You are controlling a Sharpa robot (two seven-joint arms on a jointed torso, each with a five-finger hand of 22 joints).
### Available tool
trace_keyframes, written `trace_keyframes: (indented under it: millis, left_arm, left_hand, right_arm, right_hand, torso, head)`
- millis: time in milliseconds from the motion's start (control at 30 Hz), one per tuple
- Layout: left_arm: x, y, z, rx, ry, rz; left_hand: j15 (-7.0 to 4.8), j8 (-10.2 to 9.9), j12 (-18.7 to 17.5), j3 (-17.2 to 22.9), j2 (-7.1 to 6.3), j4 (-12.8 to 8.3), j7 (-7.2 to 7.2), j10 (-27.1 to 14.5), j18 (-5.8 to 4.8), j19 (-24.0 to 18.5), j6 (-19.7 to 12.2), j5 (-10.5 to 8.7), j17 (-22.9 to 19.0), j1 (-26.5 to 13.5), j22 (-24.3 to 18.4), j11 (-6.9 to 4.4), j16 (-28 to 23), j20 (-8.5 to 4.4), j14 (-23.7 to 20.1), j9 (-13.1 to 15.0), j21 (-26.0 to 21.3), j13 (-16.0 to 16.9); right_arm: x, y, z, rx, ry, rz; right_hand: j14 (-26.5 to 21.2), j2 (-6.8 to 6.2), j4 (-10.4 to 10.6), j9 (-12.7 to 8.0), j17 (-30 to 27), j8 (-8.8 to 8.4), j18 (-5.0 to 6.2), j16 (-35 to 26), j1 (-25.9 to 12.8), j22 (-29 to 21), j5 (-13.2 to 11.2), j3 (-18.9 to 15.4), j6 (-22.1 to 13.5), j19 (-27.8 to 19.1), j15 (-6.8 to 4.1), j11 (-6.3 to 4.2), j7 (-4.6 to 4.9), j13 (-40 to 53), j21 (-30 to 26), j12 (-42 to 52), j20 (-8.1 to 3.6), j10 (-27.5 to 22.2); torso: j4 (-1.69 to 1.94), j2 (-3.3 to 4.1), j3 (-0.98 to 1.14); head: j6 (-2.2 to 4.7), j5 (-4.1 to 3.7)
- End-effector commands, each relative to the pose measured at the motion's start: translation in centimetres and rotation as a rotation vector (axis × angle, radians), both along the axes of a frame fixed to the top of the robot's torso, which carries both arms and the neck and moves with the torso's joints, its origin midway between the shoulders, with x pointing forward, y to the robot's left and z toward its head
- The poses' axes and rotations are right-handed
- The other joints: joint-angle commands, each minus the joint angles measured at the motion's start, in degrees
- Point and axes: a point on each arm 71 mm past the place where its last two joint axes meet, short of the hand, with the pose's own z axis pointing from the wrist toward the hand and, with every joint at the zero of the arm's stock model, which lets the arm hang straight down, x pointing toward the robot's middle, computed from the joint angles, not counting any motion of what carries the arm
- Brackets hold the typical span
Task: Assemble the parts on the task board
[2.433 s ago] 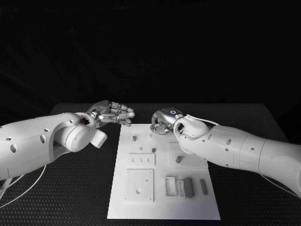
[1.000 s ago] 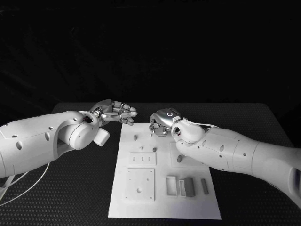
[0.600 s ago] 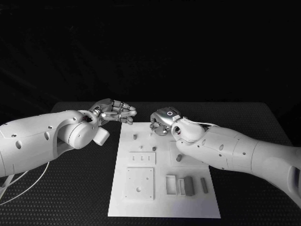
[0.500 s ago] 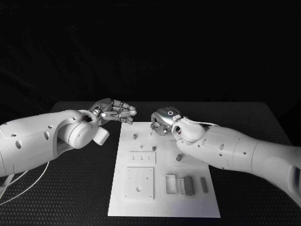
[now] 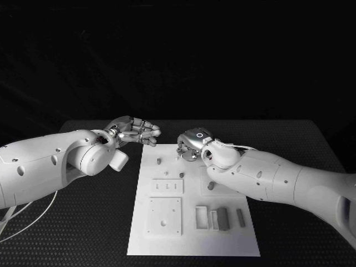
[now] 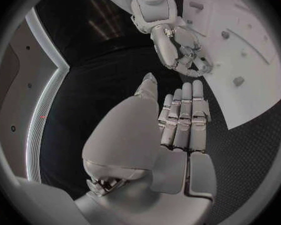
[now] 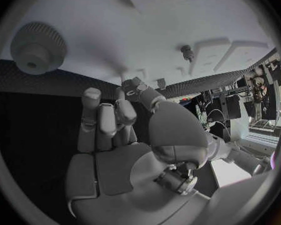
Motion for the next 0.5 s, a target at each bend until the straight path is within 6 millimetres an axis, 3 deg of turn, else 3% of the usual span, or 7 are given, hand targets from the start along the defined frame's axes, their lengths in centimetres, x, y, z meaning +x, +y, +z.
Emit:
trace_keyframes:
  millis: [33, 500]
  left_arm:
    - [0.07, -0.10, 0.07, -0.002, -0.005, -0.010]
    - [0.12, -0.16, 0.01, 0.000, 0.001, -0.014]
  left_hand:
    - [0.10, -0.38, -0.39, -0.15, 0.31, 0.01, 2.55, 0.09, 0.67, -0.23, -0.09, 0.00, 0.07, 0.19, -0.09, 0.13, -0.21, 0.03, -0.19, -0.06, -0.35, -0.08]
    - [0.11, -0.40, -0.44, -0.22, 0.29, 0.01, 2.57, 0.09, 0.66, -0.22, -0.11, 0.00, 0.09, 0.07, -0.11, 0.15, -0.28, 0.04, -0.18, -0.07, -0.40, -0.10]
  right_arm:
    - [-0.05, 0.06, -0.20, -0.014, 0.014, 0.000]
    - [0.08, -0.20, -0.23, -0.012, 0.018, -0.014]
  right_hand:
    - [1.03, -0.24, 0.13, 0.03, -0.03, -0.12, 0.78, 0.23, 0.00, 0.70, 0.00, 0.26, 0.57, 0.04, -0.70, 0.01, 0.02, 0.03, 0.24, -0.16, -0.36, 0.31]
    - [0.96, -0.25, 0.12, 0.04, -0.17, -0.16, 0.77, 0.19, -0.05, 0.70, 0.00, 0.26, 0.56, 0.03, -0.70, 0.01, 0.02, -0.07, 0.21, -0.28, -0.36, 0.27]
  torso:
    - [-0.02, 0.05, 0.04]
    - [-0.02, 0.06, 0.01]
  head:
    - [-0.06, 0.09]
    - [-0.24, -0.04]
